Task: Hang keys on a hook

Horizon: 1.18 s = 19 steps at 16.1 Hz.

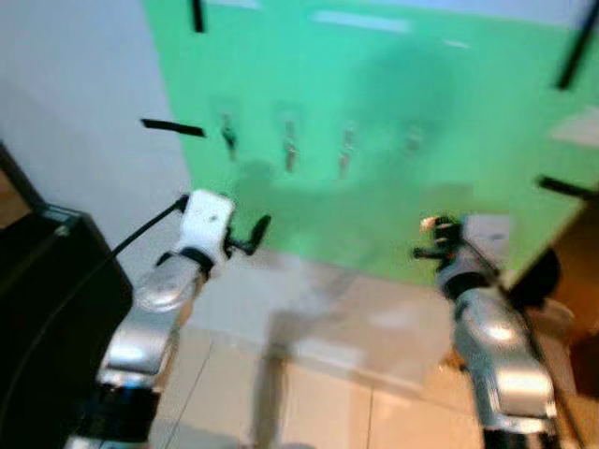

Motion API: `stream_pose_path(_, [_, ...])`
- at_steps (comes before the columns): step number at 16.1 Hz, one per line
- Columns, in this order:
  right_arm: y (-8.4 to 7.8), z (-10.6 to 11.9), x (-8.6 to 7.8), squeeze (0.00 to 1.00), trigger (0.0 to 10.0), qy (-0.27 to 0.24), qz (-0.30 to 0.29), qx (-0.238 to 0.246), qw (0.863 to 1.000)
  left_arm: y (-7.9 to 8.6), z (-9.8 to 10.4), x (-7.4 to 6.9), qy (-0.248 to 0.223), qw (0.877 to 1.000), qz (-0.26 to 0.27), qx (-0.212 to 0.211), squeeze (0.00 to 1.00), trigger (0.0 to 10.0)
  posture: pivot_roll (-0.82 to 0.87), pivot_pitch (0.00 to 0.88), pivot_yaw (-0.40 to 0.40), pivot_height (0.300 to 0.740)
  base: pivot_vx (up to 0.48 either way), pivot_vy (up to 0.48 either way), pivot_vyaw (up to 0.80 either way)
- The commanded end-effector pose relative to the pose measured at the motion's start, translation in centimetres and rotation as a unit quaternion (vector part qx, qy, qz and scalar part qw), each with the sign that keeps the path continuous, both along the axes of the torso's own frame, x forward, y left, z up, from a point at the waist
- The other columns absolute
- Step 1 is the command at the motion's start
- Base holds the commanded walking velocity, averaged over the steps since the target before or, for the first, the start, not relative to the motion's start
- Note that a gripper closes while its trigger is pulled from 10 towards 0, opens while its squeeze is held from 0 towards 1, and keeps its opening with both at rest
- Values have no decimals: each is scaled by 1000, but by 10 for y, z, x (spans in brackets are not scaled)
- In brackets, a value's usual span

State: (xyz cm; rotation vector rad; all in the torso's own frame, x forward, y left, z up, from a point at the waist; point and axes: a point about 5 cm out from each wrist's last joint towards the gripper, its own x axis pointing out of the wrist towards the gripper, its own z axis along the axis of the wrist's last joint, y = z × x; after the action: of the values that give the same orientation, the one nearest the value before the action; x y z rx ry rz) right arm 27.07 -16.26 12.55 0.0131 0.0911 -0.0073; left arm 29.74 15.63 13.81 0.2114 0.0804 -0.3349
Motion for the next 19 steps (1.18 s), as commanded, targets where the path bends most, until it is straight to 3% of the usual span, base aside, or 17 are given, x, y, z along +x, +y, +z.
stream_pose_path(1, [6,5,3,0,10000,-6,19,3,1000,1,2,-1,-4,1000,2,3,0,10000,-17,0,-19,740,315,0,800])
stream_pose_path(5, [3,13,4,0,10000,-23,23,40,999,-4,3,-2,-7,999,-36,22,0,10000,-15,0,-26,740,151,0,200])
stream_pose_path(9, [-1,23,5,0,10000,-42,30,83,995,-16,5,-9,10,990,-137,-18,0,10000,-23,0,-30,740,0,0,0])
stream_pose_path(12, [-6,31,7,0,10000,-50,34,107,992,-29,2,-15,47,972,-231,-11,0,10000,-31,0,-30,740,0,0,0])
stream_pose_path(15, [-10,38,9,0,10000,-63,31,127,989,-35,2,-20,61,957,-282,-13,0,10000,-31,0,-31,740,0,0,0])
stream_pose_path(17, [-14,46,12,0,10000,-74,27,142,987,-40,2,-27,80,939,-335,-13,0,10000,-36,0,-27,740,0,0,0])
stream_pose_path(19, [-14,50,14,0,10000,-80,36,147,985,-43,2,-28,83,933,-350,-9,0,10000,-37,0,-26,740,0,0,0])
